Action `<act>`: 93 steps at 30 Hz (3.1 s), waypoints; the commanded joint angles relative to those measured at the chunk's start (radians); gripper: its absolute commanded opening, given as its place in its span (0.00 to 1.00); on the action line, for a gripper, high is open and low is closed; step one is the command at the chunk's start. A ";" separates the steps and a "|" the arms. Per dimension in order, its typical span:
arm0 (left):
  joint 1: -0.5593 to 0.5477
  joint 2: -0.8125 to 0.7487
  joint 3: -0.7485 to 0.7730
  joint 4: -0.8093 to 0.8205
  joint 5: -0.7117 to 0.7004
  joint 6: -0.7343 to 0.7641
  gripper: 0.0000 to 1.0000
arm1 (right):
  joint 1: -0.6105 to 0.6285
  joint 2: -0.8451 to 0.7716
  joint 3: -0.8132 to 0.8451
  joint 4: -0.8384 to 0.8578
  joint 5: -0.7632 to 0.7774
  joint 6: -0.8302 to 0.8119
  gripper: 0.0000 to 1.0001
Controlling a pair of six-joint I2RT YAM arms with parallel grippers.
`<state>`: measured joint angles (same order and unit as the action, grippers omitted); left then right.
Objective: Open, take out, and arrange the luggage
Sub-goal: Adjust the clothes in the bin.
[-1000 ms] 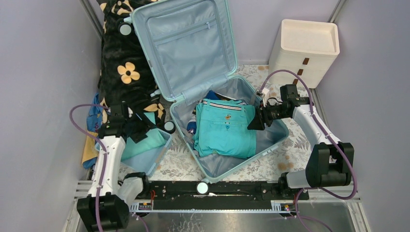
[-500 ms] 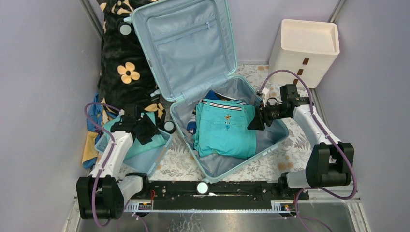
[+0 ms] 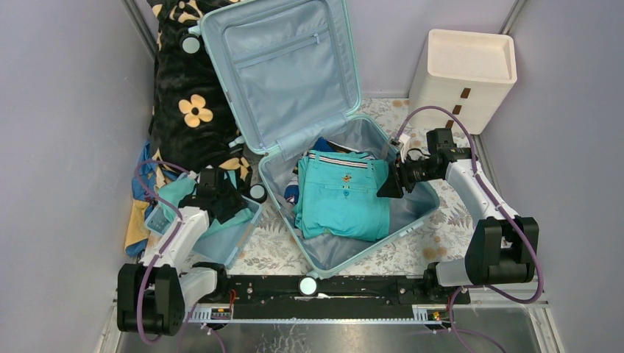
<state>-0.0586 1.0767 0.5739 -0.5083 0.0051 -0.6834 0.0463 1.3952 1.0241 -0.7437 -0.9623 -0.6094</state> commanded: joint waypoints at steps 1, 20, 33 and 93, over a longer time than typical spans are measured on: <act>-0.032 -0.006 -0.046 0.110 -0.111 -0.058 0.57 | -0.006 -0.018 0.010 -0.010 -0.019 -0.020 0.56; -0.048 0.127 -0.068 0.097 -0.074 -0.047 0.08 | -0.010 -0.030 0.011 -0.018 -0.027 -0.030 0.56; -0.050 0.132 0.119 -0.283 0.076 -0.070 0.00 | -0.019 -0.036 0.016 -0.025 -0.039 -0.036 0.56; 0.174 0.335 0.074 -0.056 0.316 0.072 0.06 | -0.040 -0.064 0.011 -0.047 -0.101 -0.088 0.57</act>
<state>0.1139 1.3636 0.6922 -0.6918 0.1692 -0.5755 0.0105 1.3415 1.0241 -0.7780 -1.0393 -0.6724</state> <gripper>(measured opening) 0.065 0.566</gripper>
